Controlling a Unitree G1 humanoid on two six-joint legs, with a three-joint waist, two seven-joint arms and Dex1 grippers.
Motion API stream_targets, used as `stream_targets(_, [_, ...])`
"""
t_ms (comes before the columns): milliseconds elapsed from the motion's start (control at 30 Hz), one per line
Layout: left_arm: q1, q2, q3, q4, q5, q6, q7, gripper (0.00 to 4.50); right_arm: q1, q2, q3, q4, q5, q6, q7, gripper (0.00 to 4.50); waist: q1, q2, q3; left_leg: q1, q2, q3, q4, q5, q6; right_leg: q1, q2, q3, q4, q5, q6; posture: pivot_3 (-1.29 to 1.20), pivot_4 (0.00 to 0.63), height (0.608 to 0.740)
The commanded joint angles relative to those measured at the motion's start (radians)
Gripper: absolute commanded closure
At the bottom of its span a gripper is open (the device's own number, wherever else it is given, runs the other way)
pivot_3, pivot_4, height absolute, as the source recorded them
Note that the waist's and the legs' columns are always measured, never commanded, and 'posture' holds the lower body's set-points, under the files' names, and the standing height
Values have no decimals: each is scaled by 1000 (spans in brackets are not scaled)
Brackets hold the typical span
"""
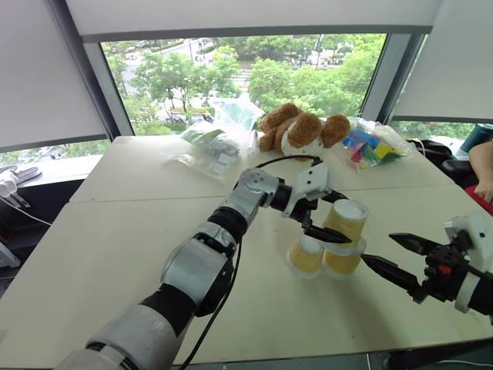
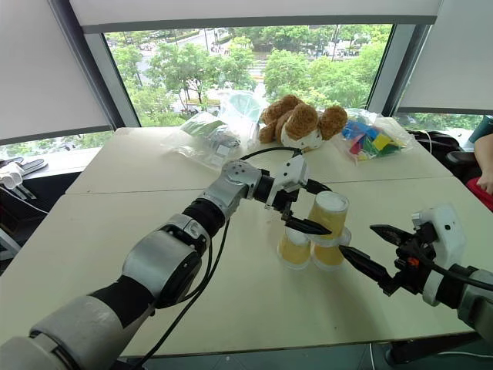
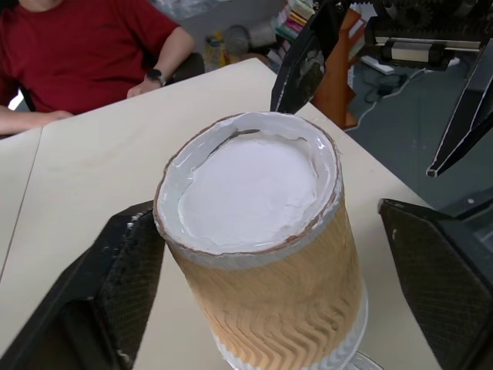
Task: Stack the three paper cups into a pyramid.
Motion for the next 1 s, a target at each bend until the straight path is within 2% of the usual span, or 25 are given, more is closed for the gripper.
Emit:
stream_targets(33, [-21, 1, 29, -21, -22, 22, -6, 73, -7, 8, -12, -15, 1, -20, -1, 0, -1, 0, 0, 0, 0, 0, 0, 0, 0, 0, 0, 0, 0, 0, 0, 0, 150, 740])
stream_targets(233, [-54, 24, 84, -33, -68, 91, -21, 73, -11, 7, -8, -11, 0, -20, -2, 0, -2, 0, 0, 0, 0, 0, 0, 0, 0, 0, 0, 0, 0, 0, 0, 0, 150, 740])
stream_targets(400, [-131, 77, 190, -41, -160, 186, -28, 73, -19, 3, -3, -2, -3, -21, 2, 0, -2, 0, 0, 0, 0, 0, 0, 0, 0, 0, 0, 0, 0, 0, 0, 0, 150, 740])
stream_targets(567, [-129, 248, 265, -109, -223, 298, -62, 73, -1, -2, -91, 21, 31, -6, 29, 0, -9, 1, 0, 0, 1, 0, 0, 0, 0, 0, 0, 0, 1, 0, 0, 0, 150, 740])
stream_targets(700, [48, 436, 225, -249, -180, 380, -53, 73, 66, -5, -194, 39, 56, 19, 84, 0, -26, 4, -3, 2, 2, 0, -2, 0, 0, -1, 1, 0, 2, 0, 0, 0, 150, 740])
stream_targets(833, [360, 617, 221, -544, -178, 556, 12, 73, 121, 10, -232, 86, 30, 14, 121, 0, -29, 4, -2, 2, 2, -1, -2, 0, 0, -1, 1, 0, 3, 0, 0, 0, 150, 740])
stream_targets(933, [651, 680, 252, -847, -212, 689, 108, 73, 141, 12, -214, 137, -9, -4, 153, 0, -25, 4, -2, 1, 2, -2, -2, 0, 0, -2, 1, 1, 3, 0, 0, 0, 150, 740])
stream_targets(1000, [773, 681, 278, -995, -257, 757, 166, 73, 150, 11, -196, 156, -42, -17, 174, 0, -24, 4, -2, 1, 1, -3, -1, 0, 0, -2, 0, 1, 2, 0, 0, 0, 150, 740])
